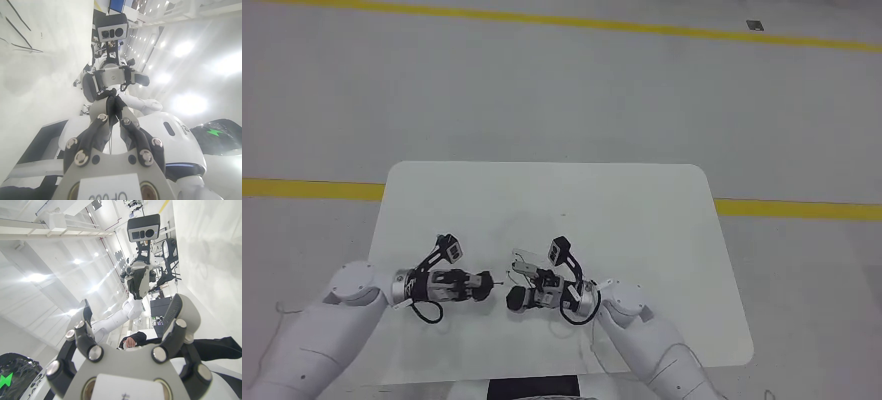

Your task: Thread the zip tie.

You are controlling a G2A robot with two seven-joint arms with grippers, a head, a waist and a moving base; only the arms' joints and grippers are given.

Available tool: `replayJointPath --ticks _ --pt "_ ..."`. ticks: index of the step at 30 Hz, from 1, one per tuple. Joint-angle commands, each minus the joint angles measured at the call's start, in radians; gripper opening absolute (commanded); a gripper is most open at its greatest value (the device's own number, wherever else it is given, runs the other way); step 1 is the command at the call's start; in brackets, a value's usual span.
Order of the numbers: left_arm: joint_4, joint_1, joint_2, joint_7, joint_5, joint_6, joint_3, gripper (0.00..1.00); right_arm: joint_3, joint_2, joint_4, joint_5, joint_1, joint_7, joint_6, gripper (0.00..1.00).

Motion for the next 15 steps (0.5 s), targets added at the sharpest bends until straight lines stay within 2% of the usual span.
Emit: replayJointPath --ticks 1,3,13,14,15 --pt "0.002 0.001 0.001 0.000 -0.010 -0.003 0.003 0.00 -0.010 -0.002 0.015 0.009 0.010 0.024 -0.030 1.00" --pt "-0.008 0.001 0.004 0.000 -0.008 0.000 0.019 0.00 -0.011 -0.003 0.016 0.017 0.010 0.026 -0.034 1.00" --pt "-0.008 0.001 0.004 0.000 -0.008 0.000 0.019 0.00 -0.013 0.000 0.025 -0.028 0.012 -0.022 -0.046 1.00" --pt "-0.008 0.001 0.004 0.000 -0.008 0.000 0.019 0.00 -0.013 0.001 0.027 -0.034 0.013 -0.021 -0.049 0.87" --pt "-0.008 0.001 0.004 0.000 -0.008 0.000 0.019 0.00 -0.013 0.002 0.029 -0.034 0.012 -0.019 -0.052 0.50"
